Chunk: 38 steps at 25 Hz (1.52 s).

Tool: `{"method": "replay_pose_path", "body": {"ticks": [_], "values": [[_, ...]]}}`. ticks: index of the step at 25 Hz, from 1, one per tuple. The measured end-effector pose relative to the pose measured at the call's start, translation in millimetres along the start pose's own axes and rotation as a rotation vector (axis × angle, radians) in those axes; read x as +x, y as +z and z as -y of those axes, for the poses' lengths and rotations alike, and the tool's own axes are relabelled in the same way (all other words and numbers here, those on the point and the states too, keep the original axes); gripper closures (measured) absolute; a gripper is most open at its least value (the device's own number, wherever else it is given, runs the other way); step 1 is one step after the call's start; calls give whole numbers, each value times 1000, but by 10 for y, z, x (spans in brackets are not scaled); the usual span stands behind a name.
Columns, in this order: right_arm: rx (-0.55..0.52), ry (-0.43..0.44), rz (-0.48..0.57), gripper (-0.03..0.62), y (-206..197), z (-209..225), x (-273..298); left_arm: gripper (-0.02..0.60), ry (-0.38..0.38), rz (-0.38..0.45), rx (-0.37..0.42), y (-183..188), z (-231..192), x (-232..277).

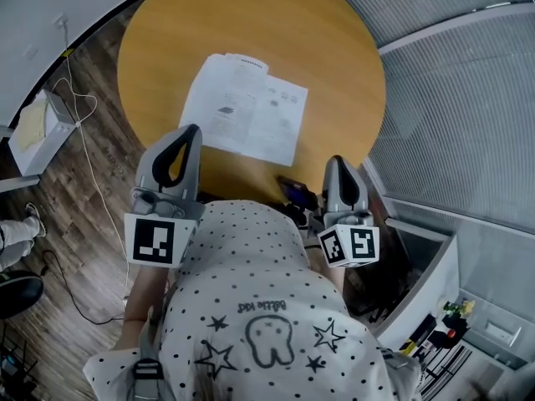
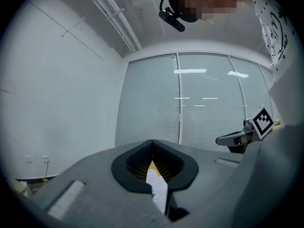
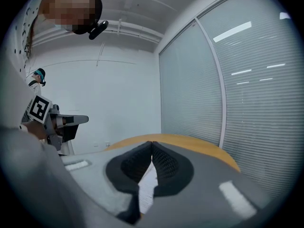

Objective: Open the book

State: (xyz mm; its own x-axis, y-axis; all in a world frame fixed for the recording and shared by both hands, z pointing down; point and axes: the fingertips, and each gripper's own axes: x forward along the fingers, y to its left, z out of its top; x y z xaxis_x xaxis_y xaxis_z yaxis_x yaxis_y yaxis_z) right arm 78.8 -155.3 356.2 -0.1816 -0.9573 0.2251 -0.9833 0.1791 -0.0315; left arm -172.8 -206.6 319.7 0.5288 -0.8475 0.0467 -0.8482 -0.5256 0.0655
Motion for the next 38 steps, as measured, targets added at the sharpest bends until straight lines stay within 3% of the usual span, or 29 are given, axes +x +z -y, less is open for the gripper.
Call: {"method": "replay_pose_path", "body": {"ticks": [12,23,38], "values": [[49,-61,6,589,-108,187,20,571,-14,-12,3,-9,-2,228],[75,-128,3,589,-130,273,-247,571,-82,-32,-2,-27,216,319],[36,-81,6,589,-60,160,-126,572,-37,-39,-29,-144,78,250]]}}
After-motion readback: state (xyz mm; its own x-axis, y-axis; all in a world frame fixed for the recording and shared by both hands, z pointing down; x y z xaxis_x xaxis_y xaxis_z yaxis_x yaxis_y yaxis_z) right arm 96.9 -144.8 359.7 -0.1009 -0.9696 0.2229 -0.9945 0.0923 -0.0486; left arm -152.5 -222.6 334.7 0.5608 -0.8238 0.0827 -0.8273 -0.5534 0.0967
